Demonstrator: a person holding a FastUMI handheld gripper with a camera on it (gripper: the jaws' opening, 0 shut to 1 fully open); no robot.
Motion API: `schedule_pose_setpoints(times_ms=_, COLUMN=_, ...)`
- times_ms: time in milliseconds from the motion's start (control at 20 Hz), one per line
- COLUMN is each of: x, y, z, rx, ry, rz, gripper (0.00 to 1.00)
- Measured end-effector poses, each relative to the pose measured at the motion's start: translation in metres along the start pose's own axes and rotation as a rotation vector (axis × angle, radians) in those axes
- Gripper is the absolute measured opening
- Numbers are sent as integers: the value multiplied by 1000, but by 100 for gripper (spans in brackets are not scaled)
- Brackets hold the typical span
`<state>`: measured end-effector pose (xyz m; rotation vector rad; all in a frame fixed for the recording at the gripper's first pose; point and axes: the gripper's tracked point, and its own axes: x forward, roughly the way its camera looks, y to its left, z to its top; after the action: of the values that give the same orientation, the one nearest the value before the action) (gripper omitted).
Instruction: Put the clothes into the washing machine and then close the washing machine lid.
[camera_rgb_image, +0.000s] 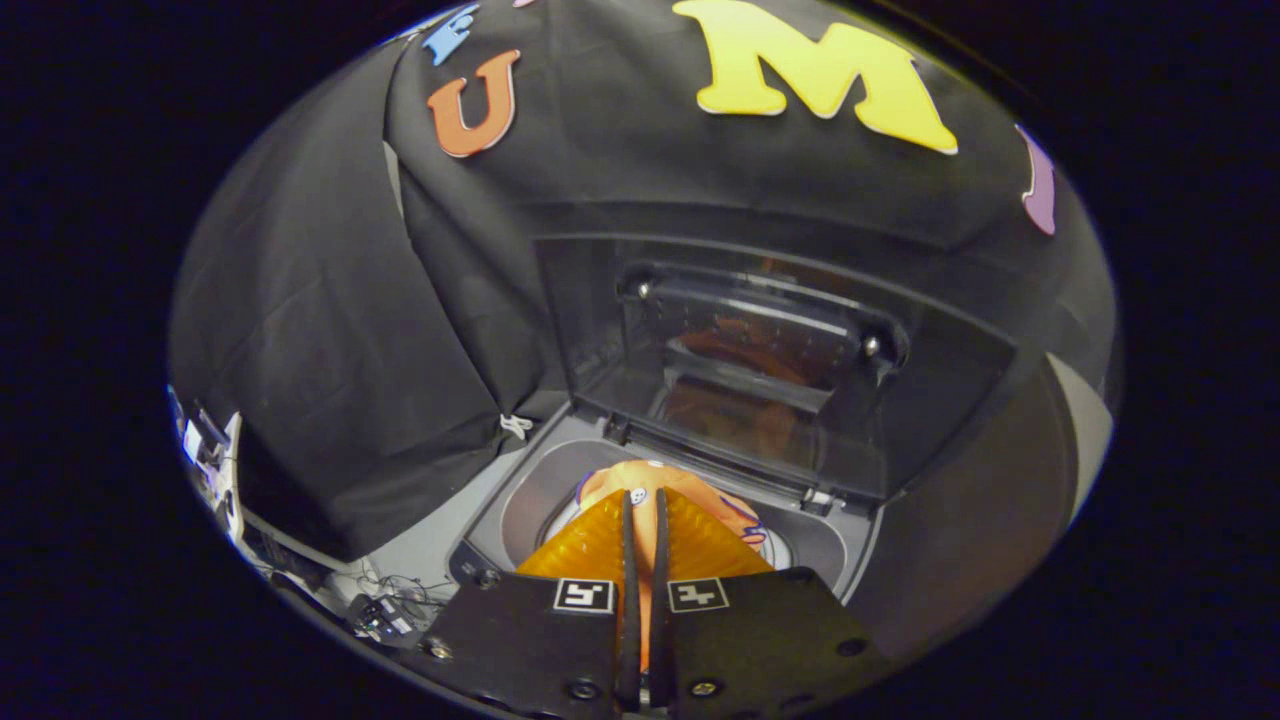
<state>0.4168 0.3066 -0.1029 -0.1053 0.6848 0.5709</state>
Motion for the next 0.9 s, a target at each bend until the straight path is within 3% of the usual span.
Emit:
schedule_pose_setpoints(times_ms=400, x=54, y=-10, z=-46, rx=82, ry=102, rz=-55, gripper=7)
schedule_pose_setpoints(times_ms=900, x=62, y=-12, z=-52, rx=95, ry=136, rz=-68, gripper=7)
